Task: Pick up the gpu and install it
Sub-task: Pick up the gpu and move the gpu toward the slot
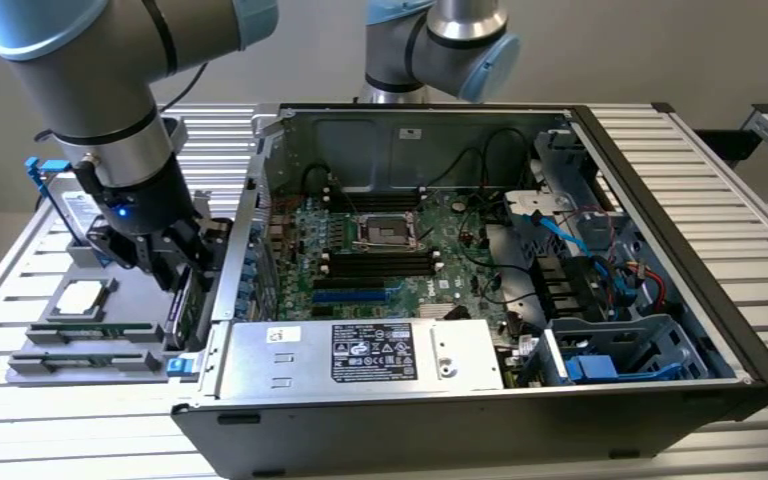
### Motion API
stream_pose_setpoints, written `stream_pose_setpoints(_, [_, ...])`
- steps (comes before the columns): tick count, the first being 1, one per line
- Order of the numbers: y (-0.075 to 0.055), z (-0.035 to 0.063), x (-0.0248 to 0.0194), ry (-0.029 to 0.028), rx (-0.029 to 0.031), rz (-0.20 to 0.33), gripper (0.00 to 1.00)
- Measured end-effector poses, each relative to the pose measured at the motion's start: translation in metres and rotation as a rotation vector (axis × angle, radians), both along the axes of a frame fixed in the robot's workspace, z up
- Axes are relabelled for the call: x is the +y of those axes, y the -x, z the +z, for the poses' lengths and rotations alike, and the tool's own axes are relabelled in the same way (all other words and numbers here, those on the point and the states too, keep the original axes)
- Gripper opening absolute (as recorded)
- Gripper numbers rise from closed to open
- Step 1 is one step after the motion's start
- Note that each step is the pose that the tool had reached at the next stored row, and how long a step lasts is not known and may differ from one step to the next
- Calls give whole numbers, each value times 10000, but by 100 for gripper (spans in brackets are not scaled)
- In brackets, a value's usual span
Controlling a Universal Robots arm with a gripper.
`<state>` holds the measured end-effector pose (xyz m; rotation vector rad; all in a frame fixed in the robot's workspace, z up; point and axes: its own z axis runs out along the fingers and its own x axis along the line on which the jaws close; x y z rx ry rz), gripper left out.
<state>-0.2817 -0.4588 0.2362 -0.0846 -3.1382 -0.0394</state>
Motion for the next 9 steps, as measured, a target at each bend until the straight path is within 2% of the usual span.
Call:
stream_pose_setpoints(5, [6,0,0,12,-1,-44,51])
stream_pose_setpoints(6, [7,1,0,20,0,-57,43])
stream_pose_setpoints(9, [9,1,0,37,-2,-110,43])
